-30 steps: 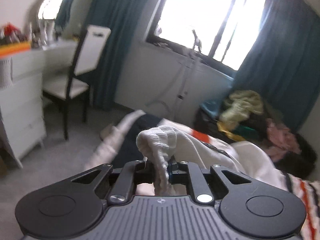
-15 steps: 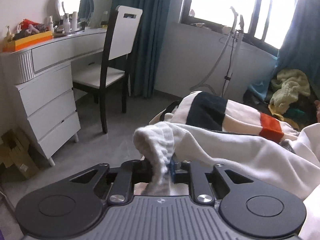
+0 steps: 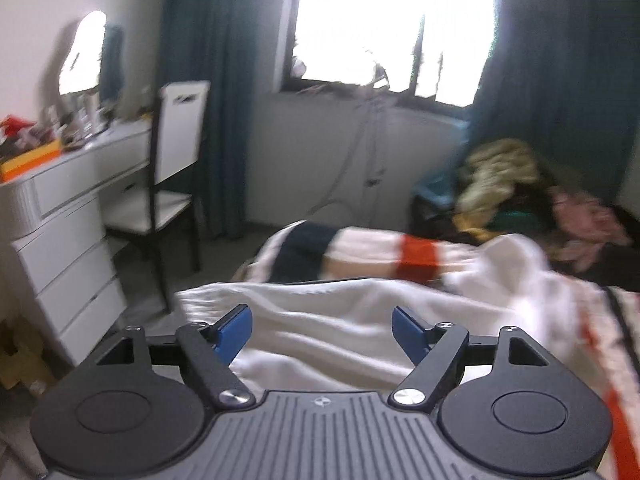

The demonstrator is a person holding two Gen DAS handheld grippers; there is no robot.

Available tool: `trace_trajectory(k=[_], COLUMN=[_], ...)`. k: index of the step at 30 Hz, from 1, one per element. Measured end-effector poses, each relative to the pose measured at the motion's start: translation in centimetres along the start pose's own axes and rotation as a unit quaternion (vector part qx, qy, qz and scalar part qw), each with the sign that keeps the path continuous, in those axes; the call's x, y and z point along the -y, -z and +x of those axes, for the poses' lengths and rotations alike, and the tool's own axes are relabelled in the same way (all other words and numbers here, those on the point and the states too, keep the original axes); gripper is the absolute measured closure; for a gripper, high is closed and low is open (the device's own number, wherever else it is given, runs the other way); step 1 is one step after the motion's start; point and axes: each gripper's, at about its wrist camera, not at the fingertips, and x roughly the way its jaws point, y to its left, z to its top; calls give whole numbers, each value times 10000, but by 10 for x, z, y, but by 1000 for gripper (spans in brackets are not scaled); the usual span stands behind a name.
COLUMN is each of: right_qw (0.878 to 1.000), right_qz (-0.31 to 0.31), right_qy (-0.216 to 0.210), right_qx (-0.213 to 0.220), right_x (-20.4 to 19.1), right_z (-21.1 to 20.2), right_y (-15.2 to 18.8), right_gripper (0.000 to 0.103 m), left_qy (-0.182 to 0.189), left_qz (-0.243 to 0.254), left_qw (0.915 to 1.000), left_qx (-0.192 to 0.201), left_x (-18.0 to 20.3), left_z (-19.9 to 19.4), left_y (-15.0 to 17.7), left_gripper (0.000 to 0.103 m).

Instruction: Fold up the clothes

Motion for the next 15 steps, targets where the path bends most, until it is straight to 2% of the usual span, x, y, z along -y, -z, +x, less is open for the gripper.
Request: trace_trajectory(k=[4,7,12,15], right_qw=[9944,9830,9607,9500], right_qz=[-704,-1168,-1656,-1829], right_qy=[488,948,1548,1782], right_qx=[624,1056,1601,1796], right_x=[9,24,56,73], right_z=[-52,-84,-131,-142], right_y=[-18,-26,-35,-32], right_gripper=[15,15,15,15], left_qy=[485,756,958,1180], left_qz=[234,304,249,182], left_qw=[9980,9956,9925,9905], left_qx=[338,454,711,680], left_x=[52,90,136,156], left_z=[-56,-91,-127,-135], left_y=[20,43,82,110], left_gripper=[22,22,21,19])
